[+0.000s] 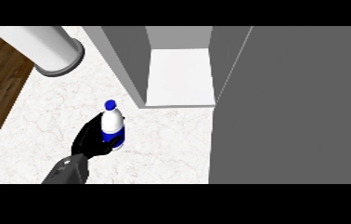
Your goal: Pick up the bottled water, place it into the cabinet and close the cabinet
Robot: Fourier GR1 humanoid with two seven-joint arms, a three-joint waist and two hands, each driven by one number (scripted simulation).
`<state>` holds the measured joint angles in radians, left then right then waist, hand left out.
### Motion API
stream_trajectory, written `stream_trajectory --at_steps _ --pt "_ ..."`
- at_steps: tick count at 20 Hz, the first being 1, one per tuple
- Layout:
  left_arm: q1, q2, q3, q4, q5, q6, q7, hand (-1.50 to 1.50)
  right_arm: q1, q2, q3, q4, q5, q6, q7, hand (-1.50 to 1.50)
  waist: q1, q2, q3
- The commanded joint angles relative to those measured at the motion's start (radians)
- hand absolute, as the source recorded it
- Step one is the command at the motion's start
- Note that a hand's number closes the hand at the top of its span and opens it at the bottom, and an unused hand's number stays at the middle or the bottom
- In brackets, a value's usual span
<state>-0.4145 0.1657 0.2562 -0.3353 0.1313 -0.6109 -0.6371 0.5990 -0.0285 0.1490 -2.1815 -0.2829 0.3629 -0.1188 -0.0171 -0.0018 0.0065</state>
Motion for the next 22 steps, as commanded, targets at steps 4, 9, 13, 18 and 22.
stream_trajectory --at_steps 4,9,13,18,22 --pt "0.010 -0.051 -0.034 0.023 -0.025 -0.055 -0.104 1.50 -0.001 0.003 0.003 0.014 0.018 -0.002 -0.018 -1.50 0.000 0.005 -0.008" --pt "0.039 -0.015 0.045 -0.019 0.068 -0.007 -0.095 1.50 0.043 -0.010 0.007 -0.008 0.011 0.002 -0.018 -1.50 0.007 0.001 -0.007" --pt "0.053 0.033 0.090 -0.002 0.111 -0.003 -0.116 1.50 0.036 0.020 0.050 0.007 0.066 -0.030 -0.025 -1.50 0.005 0.004 -0.008" --pt "0.057 0.006 0.096 -0.017 0.142 -0.001 -0.126 1.50 -0.053 0.024 0.040 0.006 0.050 -0.069 0.038 -1.50 0.009 0.005 -0.008" --pt "0.098 0.018 0.098 -0.130 0.218 -0.049 0.031 1.50 0.029 -0.026 0.005 -0.024 0.005 -0.005 0.004 -1.50 0.015 -0.001 -0.006"
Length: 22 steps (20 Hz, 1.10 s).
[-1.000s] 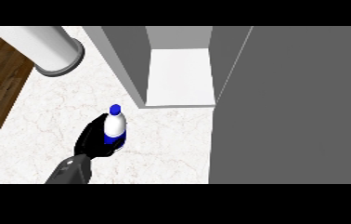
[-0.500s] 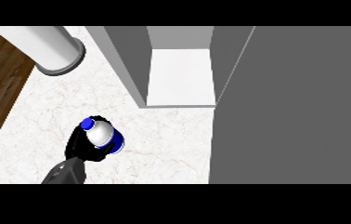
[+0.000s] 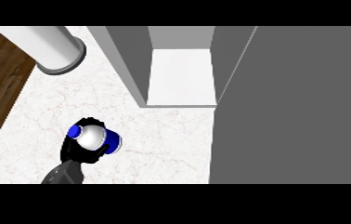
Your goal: Pick up the bottled water, place it into the cabinet and close the cabinet
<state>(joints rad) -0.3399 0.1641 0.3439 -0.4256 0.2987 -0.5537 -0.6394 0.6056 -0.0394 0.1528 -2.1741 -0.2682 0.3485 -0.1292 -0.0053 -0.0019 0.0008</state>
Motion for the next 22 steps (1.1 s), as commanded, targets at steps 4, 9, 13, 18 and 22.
stream_trajectory --at_steps 4,9,13,18,22 --pt "0.076 -0.050 -0.022 -0.210 0.090 -0.039 0.115 1.50 0.027 -0.002 -0.013 0.024 0.001 0.016 -0.054 -1.50 0.006 -0.002 0.000" --pt "0.105 -0.063 -0.060 -0.333 0.115 0.021 0.212 1.50 -0.069 0.021 0.036 0.057 0.042 -0.020 -0.012 -1.50 0.003 0.001 -0.001" --pt "0.197 -0.161 -0.186 -0.633 0.149 0.140 0.350 1.50 -0.093 -0.018 -0.043 0.029 -0.042 -0.022 0.055 -1.50 0.017 -0.003 0.001" --pt "0.218 -0.163 -0.280 -0.770 0.161 0.256 0.386 1.50 0.049 -0.005 0.049 -0.020 0.014 0.001 -0.028 -1.50 0.002 -0.002 0.000" --pt "0.162 -0.164 -0.354 -0.895 0.172 0.408 0.478 1.50 -0.010 -0.024 0.002 0.061 -0.038 0.022 -0.023 -1.50 0.003 -0.001 0.000"
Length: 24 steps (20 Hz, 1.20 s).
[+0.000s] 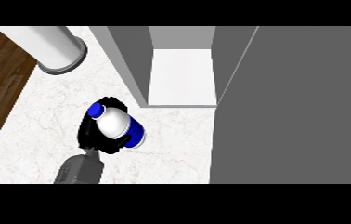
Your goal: Pick up the bottled water, place it into the cabinet and close the cabinet
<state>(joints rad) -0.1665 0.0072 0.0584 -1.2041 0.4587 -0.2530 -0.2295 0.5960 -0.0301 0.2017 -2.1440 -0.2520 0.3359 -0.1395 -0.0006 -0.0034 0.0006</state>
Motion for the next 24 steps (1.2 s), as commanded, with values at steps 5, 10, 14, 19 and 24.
stream_trajectory --at_steps 5,10,14,19,24 --pt "-0.040 -0.007 -0.156 -0.226 -0.012 0.247 0.116 1.50 -0.001 0.027 0.074 -0.024 0.045 -0.044 0.009 -1.50 -0.001 0.000 0.000" --pt "-0.174 -0.007 -0.293 -0.188 -0.006 0.472 0.131 1.50 0.018 0.012 0.070 0.007 0.042 -0.038 0.001 -1.50 -0.007 0.001 0.000" --pt "-0.351 -0.007 -0.268 0.031 -0.059 0.485 0.015 1.50 -0.039 0.020 0.038 0.038 0.015 -0.036 -0.027 -1.50 -0.015 0.005 -0.001" --pt "-0.442 -0.007 -0.364 0.086 -0.085 0.647 0.008 1.50 0.003 0.005 0.073 0.006 0.022 -0.027 -0.019 -1.50 -0.036 0.006 -0.001" --pt "-0.547 -0.007 -0.325 0.138 -0.138 0.706 0.089 1.50 -0.090 0.009 0.053 0.036 0.022 -0.050 0.031 -1.50 -0.035 0.010 0.000"
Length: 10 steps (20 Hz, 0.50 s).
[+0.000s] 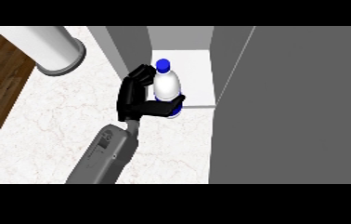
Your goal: Pick up the bottled water, place it into the cabinet and close the cabinet
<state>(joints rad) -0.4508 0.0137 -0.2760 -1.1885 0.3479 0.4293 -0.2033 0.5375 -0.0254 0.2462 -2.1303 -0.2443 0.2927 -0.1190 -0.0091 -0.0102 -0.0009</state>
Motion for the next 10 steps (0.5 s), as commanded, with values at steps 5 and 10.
stream_trajectory --at_steps 5,10 --pt "-0.314 -0.007 0.011 0.177 -0.087 0.109 0.086 1.50 -0.030 -0.019 -0.020 0.046 -0.033 0.031 -0.006 -1.50 -0.049 0.023 0.002" --pt "-0.338 0.038 0.024 0.205 -0.118 0.185 0.121 1.50 -0.010 0.002 0.031 0.026 -0.013 0.015 0.009 -1.50 -0.067 0.025 0.001"
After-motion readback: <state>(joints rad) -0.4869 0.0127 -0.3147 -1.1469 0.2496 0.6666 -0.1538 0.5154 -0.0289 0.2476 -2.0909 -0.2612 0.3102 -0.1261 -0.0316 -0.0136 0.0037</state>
